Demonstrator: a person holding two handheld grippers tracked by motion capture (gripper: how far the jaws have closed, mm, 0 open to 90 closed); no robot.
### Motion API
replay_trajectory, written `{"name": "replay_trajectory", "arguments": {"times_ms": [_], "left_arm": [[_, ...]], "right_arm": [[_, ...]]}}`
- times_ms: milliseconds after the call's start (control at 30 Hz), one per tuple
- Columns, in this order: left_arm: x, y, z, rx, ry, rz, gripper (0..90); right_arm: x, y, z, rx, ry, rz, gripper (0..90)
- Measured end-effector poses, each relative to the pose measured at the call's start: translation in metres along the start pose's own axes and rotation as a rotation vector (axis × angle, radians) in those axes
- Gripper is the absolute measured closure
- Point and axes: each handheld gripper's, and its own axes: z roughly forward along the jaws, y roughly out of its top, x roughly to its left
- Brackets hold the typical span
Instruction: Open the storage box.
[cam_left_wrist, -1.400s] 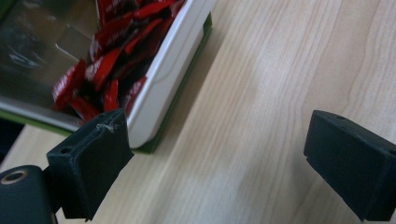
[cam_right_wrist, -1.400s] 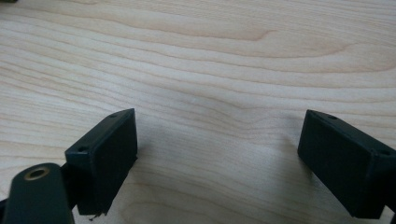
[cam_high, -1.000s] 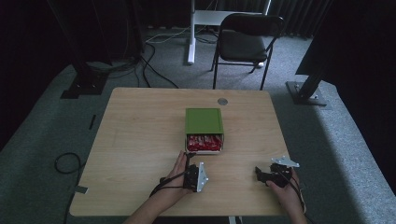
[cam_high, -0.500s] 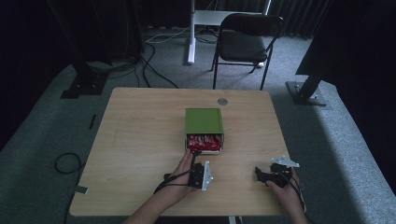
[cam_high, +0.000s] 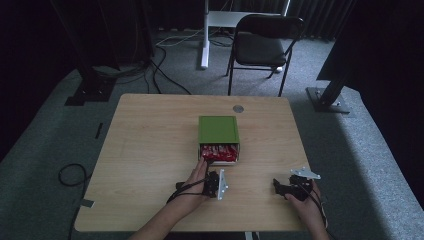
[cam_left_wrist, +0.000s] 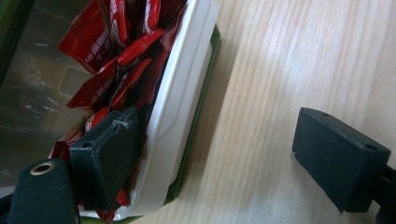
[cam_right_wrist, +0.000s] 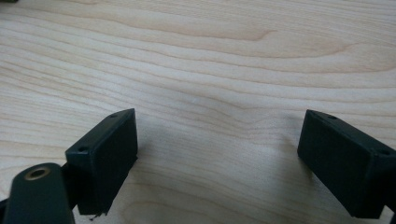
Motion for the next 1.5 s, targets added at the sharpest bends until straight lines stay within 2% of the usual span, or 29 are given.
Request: {"name": "replay_trajectory", "arguments": {"times_ms": [33, 200, 267, 433, 500, 533, 600, 667, 733, 767, 833, 867, 933, 967, 1100, 1200, 1267, 1333, 1467, 1500], "left_arm": [[0.0, 0.0, 0.001, 0.007, 0.006, 0.016, 16.0], [-0.001, 0.001, 0.004, 0.002, 0.011, 0.028, 16.0], [-0.001, 0.001, 0.005, 0.0, 0.014, 0.059, 16.5], [-0.004, -0.001, 0.01, -0.027, 0.027, 0.09, 17.2], [-0.004, -0.001, 0.011, -0.018, 0.058, 0.098, 22.5], [-0.003, -0.001, 0.011, -0.018, 0.066, 0.089, 26.1], [-0.002, -0.001, 0.012, -0.013, 0.097, 0.105, 34.3], [-0.001, -0.001, 0.013, -0.017, 0.11, 0.094, 39.5], [-0.001, -0.003, 0.015, -0.014, 0.143, 0.116, 47.9], [-0.001, -0.003, 0.015, -0.012, 0.143, 0.11, 48.1], [-0.001, -0.003, 0.015, 0.0, 0.158, 0.129, 51.2], [-0.001, -0.002, 0.016, 0.001, 0.157, 0.122, 51.3], [-0.001, -0.001, 0.016, 0.014, 0.172, 0.135, 54.2], [-0.001, -0.001, 0.017, 0.011, 0.174, 0.125, 55.2], [-0.002, -0.001, 0.018, 0.015, 0.205, 0.137, 60.9], [-0.002, -0.001, 0.019, 0.014, 0.213, 0.121, 64.0], [0.0, -0.001, 0.018, 0.007, 0.204, 0.075, 66.1], [0.001, -0.001, 0.019, 0.006, 0.202, 0.095, 66.4], [-0.002, -0.002, 0.019, 0.014, 0.227, 0.142, 67.7], [-0.003, -0.002, 0.02, 0.008, 0.234, 0.139, 67.8]], "right_arm": [[0.0, 0.0, 0.0, 0.0, 0.0, 0.0, 11.8], [0.0, 0.0, 0.0, 0.0, 0.0, 0.0, 11.8], [0.0, 0.0, 0.0, 0.0, 0.0, 0.0, 11.8], [0.0, 0.0, 0.0, 0.001, 0.0, 0.0, 11.8], [0.0, 0.0, 0.0, 0.0, 0.0, 0.0, 11.8], [0.0, 0.0, 0.0, 0.0, 0.0, 0.0, 11.8], [0.0, 0.0, 0.0, 0.0, 0.0, 0.0, 11.8], [0.0, 0.0, 0.0, 0.0, 0.0, 0.0, 11.8], [0.0, 0.0, 0.0, 0.0, 0.0, 0.0, 11.8], [0.0, 0.0, 0.0, 0.0, 0.0, 0.0, 11.8], [0.0, 0.0, 0.0, 0.0, -0.001, 0.001, 11.8], [0.0, 0.0, 0.0, 0.0, 0.0, 0.0, 11.8], [0.0, 0.0, 0.0, 0.0, 0.0, 0.001, 11.8], [0.0, 0.0, 0.0, 0.0, -0.001, 0.001, 11.8], [0.0, 0.0, 0.0, 0.0, -0.001, 0.0, 11.8], [0.0, 0.0, 0.0, 0.001, 0.0, 0.0, 11.8], [0.0, 0.0, 0.0, 0.001, 0.0, 0.001, 11.8], [0.0, 0.0, 0.0, 0.001, -0.001, 0.001, 11.8], [0.0, 0.0, 0.0, 0.001, -0.001, 0.001, 11.8], [0.0, 0.0, 0.0, 0.0, -0.001, 0.001, 11.8]]}}
